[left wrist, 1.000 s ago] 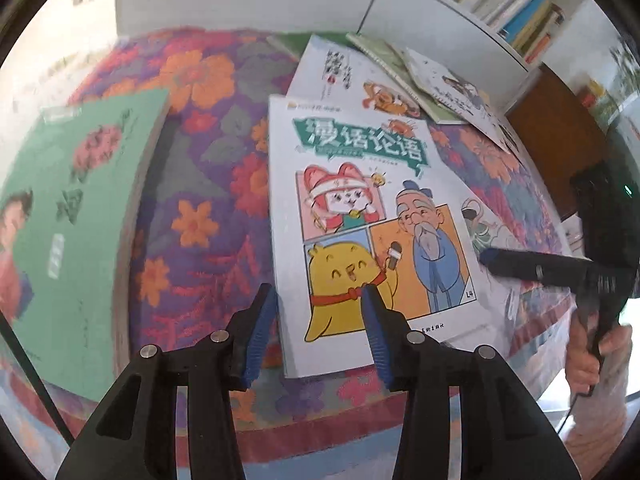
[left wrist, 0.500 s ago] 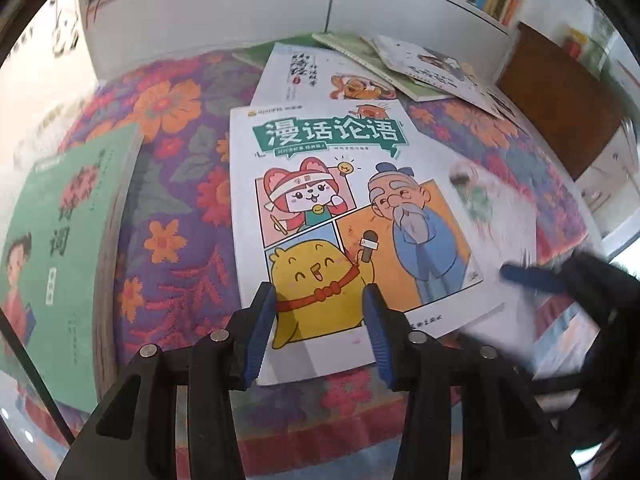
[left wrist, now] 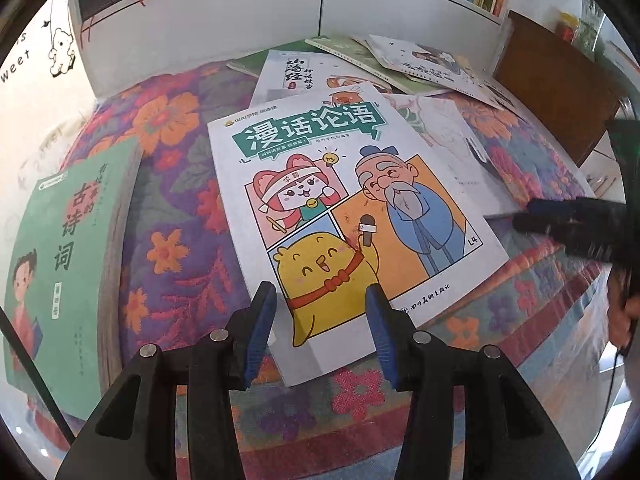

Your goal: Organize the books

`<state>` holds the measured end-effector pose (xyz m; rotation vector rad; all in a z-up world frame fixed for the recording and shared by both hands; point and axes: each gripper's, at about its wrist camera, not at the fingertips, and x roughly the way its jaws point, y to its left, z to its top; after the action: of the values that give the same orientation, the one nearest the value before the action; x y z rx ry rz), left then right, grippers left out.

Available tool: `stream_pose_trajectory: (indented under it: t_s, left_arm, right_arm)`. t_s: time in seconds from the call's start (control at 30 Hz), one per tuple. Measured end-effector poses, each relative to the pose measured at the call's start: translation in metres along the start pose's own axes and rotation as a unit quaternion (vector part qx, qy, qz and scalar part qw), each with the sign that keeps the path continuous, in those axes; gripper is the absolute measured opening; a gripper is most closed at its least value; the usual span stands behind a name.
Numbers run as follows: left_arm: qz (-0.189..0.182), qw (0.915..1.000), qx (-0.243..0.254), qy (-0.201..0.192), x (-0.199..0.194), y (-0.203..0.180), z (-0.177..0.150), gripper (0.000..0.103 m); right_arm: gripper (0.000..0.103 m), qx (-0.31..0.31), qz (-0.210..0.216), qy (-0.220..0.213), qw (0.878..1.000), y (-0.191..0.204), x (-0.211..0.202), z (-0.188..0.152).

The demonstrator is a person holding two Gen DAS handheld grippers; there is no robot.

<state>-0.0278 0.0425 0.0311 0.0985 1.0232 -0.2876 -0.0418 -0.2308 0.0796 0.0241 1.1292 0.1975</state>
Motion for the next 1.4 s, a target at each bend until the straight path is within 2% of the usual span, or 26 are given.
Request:
stream_pose_trajectory:
  t_s: [0.13,0.2,0.27,0.37,0.53,0.57,0.63,0.67,0.73,0.8,0.83,0.93,1.0,1.07,1.13,1.17,1.23,1.27,1.3,1.33,1.4]
  left_arm:
    - [0.003,1.0,0.002,-0.007,-0.001,-0.001,-0.001,0.045]
    - [0.0,1.0,0.0,-0.008,-0.001,0.0,-0.001,0.045]
    - [-0.002,1.0,0.001,-0.007,-0.001,0.0,-0.001,0.045]
    - [-0.001,1.0,0.002,-0.006,-0.001,-0.001,-0.001,0.045]
    - [-0.005,1.0,0.0,-0.006,-0.001,-0.001,-0.001,0.045]
    - [-0.006,1.0,-0.001,-0.007,-0.002,-0.001,-0.001,0.045]
    - [-0.005,1.0,-0.001,-0.006,-0.001,-0.001,-0.001,0.045]
    - [-0.004,1.0,-0.001,-0.006,-0.001,-0.002,-0.001,0.046]
    - [-0.004,1.0,-0.002,-0.006,-0.001,-0.002,0.0,0.047]
    - [-0.001,1.0,-0.005,-0.004,0.001,-0.002,0.002,0.048]
    - [0.0,1.0,-0.006,-0.004,0.001,-0.002,0.002,0.049]
    - [0.008,0.9999,-0.009,-0.003,0.002,-0.003,0.003,0.051]
    - [0.011,0.9998,-0.015,-0.005,0.003,-0.002,0.003,0.054]
    - [0.024,0.9994,-0.024,-0.003,0.005,0.001,0.003,0.067]
    - [-0.013,0.9977,-0.065,0.009,0.01,0.016,0.002,0.068]
    - [-0.025,0.9965,-0.078,0.012,0.011,0.021,0.001,0.067]
    - [-0.03,0.9956,-0.087,0.015,0.008,0.025,0.0,0.06]
    - [-0.033,0.9947,-0.096,0.016,0.005,0.025,-0.001,0.055]
    - [-0.04,0.9939,-0.101,0.018,0.004,0.024,-0.002,0.055]
    - [-0.036,0.994,-0.102,0.016,0.002,0.023,-0.002,0.055]
    - [-0.025,0.9943,-0.104,0.009,0.0,0.019,-0.003,0.055]
  right_arm:
    - [0.049,0.031,0.069,-0.007,0.997,-0.017,0.001,0.019]
    - [0.054,0.068,0.113,0.012,0.991,-0.029,0.015,0.031]
    - [0.055,0.108,0.167,0.006,0.98,-0.042,0.024,0.043]
    - [0.055,0.148,0.209,0.009,0.967,-0.052,0.036,0.058]
    - [0.055,0.18,0.252,0.011,0.951,-0.061,0.059,0.085]
    - [0.055,0.193,0.267,0.011,0.944,-0.064,0.065,0.089]
    - [0.045,0.215,0.279,0.013,0.936,-0.071,0.069,0.089]
    - [0.032,0.23,0.283,0.016,0.931,-0.076,0.073,0.087]
    - [0.016,0.259,0.305,0.02,0.916,-0.086,0.08,0.08]
    - [0.012,0.294,0.351,0.025,0.889,-0.094,0.084,0.069]
    - [0.012,0.297,0.359,0.027,0.884,-0.093,0.081,0.065]
    - [0.01,0.285,0.339,0.023,0.896,-0.083,0.064,0.053]
    - [0.008,0.288,0.335,0.017,0.897,-0.077,0.051,0.04]
    - [0.007,0.291,0.328,0.007,0.899,-0.073,0.037,0.023]
    - [0.005,0.292,0.314,-0.007,0.903,-0.076,0.025,0.012]
    - [0.0,0.304,0.309,-0.029,0.901,-0.082,0.012,0.0]
    - [0.0,0.312,0.314,-0.05,0.895,-0.101,-0.004,-0.014]
    - [0.0,0.305,0.309,-0.057,0.899,-0.106,-0.015,-0.021]
    - [0.001,0.299,0.302,-0.062,0.903,-0.108,-0.021,-0.024]
    - [0.001,0.29,0.298,-0.056,0.908,-0.106,-0.021,-0.025]
    - [0.002,0.286,0.308,-0.039,0.907,-0.103,-0.011,-0.025]
